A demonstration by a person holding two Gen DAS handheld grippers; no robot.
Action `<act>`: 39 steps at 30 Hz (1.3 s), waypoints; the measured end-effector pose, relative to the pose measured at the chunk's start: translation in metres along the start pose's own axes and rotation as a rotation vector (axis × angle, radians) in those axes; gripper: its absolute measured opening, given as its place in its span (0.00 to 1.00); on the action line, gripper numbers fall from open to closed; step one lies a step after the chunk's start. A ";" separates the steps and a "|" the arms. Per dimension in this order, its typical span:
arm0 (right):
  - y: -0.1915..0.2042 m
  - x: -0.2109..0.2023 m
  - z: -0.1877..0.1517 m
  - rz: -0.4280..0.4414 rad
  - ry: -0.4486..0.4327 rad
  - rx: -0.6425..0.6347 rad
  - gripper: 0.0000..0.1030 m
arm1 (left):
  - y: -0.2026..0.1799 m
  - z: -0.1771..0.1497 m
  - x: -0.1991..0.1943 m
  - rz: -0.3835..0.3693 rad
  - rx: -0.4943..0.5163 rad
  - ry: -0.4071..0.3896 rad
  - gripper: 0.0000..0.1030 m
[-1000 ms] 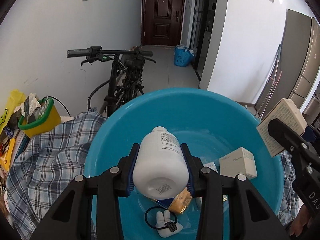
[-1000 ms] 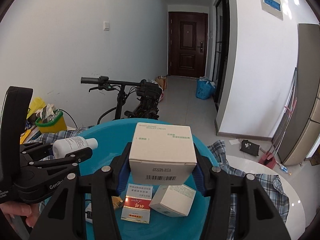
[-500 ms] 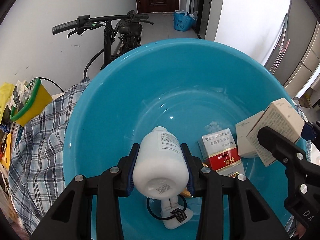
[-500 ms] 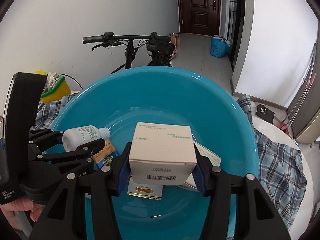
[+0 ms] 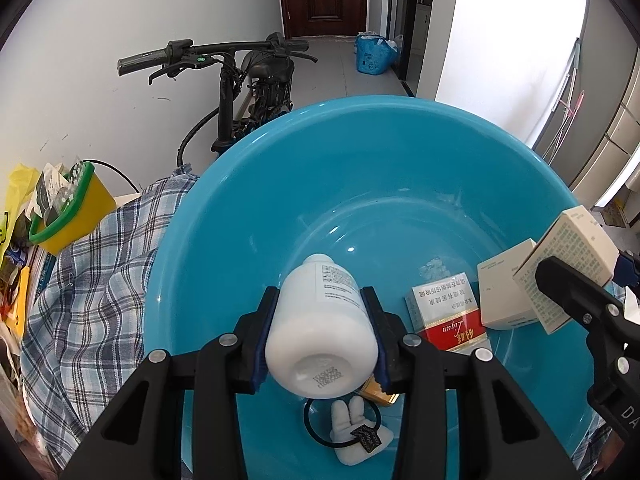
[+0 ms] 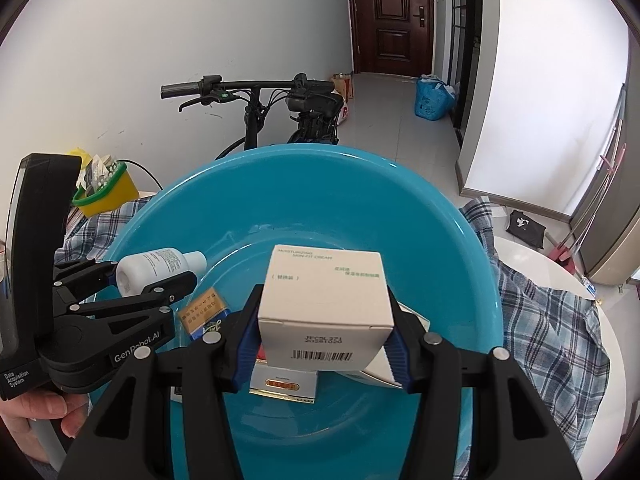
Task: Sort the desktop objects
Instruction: 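Lower the bottle and cream box into the basin and open both grippers, then lift both grippers up and away from the basin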
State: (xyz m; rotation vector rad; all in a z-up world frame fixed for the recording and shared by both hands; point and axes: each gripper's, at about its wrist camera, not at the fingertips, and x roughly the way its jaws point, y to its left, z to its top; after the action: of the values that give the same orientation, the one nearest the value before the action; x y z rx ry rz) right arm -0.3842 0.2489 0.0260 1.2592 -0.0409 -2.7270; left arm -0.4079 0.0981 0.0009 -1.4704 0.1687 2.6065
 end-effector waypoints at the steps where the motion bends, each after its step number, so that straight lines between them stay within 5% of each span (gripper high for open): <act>1: 0.000 0.001 0.001 -0.001 0.001 -0.001 0.51 | -0.001 0.000 -0.001 0.004 0.004 -0.009 0.59; 3: 0.000 0.001 0.001 -0.002 0.000 -0.001 0.51 | -0.002 0.001 -0.006 0.018 0.007 -0.047 0.74; 20: 0.006 0.009 0.000 -0.005 0.022 -0.027 0.51 | 0.011 0.005 -0.017 0.020 -0.035 -0.075 0.74; 24: 0.004 0.008 0.001 -0.013 0.008 -0.017 0.69 | 0.013 0.005 -0.021 0.015 -0.044 -0.085 0.75; 35: -0.010 -0.001 0.005 -0.040 -0.031 0.017 0.69 | 0.020 0.006 -0.029 0.001 -0.076 -0.117 0.75; 39: -0.011 -0.005 0.007 -0.087 -0.063 0.015 0.74 | 0.013 0.005 -0.039 0.022 -0.030 -0.190 0.75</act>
State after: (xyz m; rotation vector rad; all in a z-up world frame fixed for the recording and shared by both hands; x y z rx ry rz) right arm -0.3874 0.2602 0.0331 1.2059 -0.0131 -2.8447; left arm -0.3948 0.0832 0.0376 -1.2268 0.1258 2.7583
